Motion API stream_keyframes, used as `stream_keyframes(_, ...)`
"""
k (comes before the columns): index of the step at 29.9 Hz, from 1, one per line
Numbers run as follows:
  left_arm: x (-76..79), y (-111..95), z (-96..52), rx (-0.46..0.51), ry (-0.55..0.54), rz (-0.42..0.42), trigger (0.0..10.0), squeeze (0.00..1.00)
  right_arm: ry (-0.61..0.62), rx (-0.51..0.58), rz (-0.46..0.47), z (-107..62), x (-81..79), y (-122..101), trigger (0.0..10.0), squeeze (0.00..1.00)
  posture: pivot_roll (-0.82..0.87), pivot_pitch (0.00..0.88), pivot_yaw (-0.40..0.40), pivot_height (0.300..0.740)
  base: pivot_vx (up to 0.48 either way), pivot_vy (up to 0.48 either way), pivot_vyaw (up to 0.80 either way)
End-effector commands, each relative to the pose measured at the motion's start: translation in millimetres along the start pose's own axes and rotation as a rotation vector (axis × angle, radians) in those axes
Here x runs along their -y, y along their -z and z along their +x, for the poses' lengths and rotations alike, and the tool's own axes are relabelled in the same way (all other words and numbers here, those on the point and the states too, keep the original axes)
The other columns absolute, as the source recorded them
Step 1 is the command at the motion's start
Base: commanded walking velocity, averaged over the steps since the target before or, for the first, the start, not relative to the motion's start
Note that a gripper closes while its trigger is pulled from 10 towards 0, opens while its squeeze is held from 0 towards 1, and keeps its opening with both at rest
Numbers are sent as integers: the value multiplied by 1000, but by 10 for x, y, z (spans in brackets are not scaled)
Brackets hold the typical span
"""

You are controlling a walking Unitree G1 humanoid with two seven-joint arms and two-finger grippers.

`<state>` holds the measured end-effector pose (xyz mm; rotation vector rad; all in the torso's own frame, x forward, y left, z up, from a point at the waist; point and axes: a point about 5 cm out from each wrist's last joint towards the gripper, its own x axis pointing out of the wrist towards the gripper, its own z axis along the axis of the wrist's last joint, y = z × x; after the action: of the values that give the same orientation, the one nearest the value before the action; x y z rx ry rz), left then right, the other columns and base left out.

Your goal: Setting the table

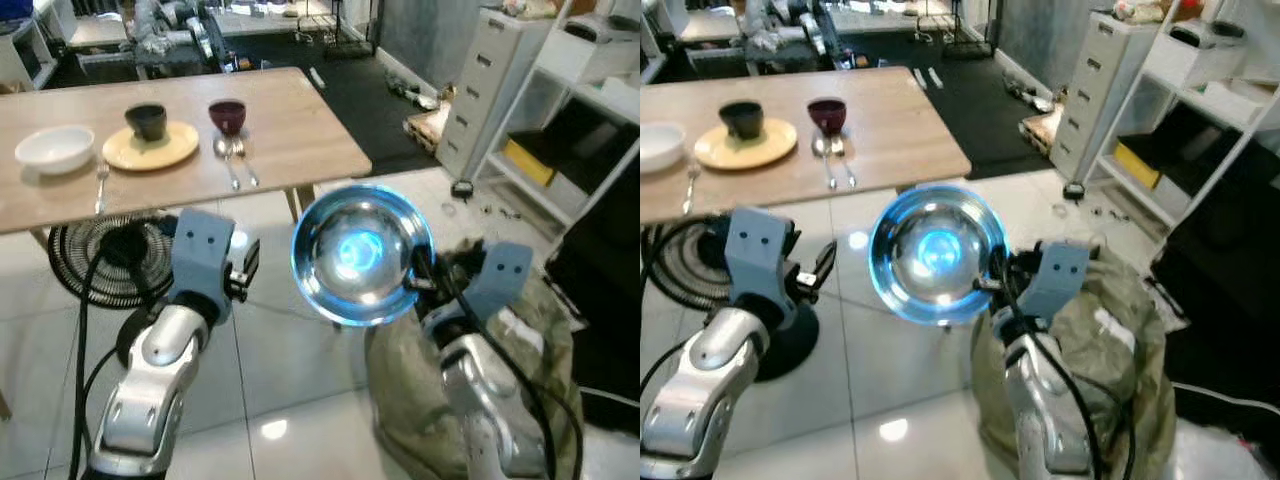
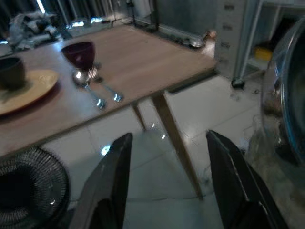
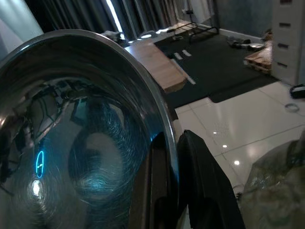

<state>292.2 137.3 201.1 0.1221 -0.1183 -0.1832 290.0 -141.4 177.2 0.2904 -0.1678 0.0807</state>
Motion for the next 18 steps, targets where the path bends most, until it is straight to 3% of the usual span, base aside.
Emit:
stream_keyframes(1, -25, 32, -18, -11, -11, 6, 10000, 0, -19, 25, 12, 33, -55, -44, 10000, 0, 13, 0, 82, 740, 480, 0, 0)
stream_keyframes(18, -28, 27, -15, -9, -13, 8, 10000, 0, -66, 35, 26, 105, -179, -58, 10000, 0, 21, 0, 79, 740, 480, 0, 0)
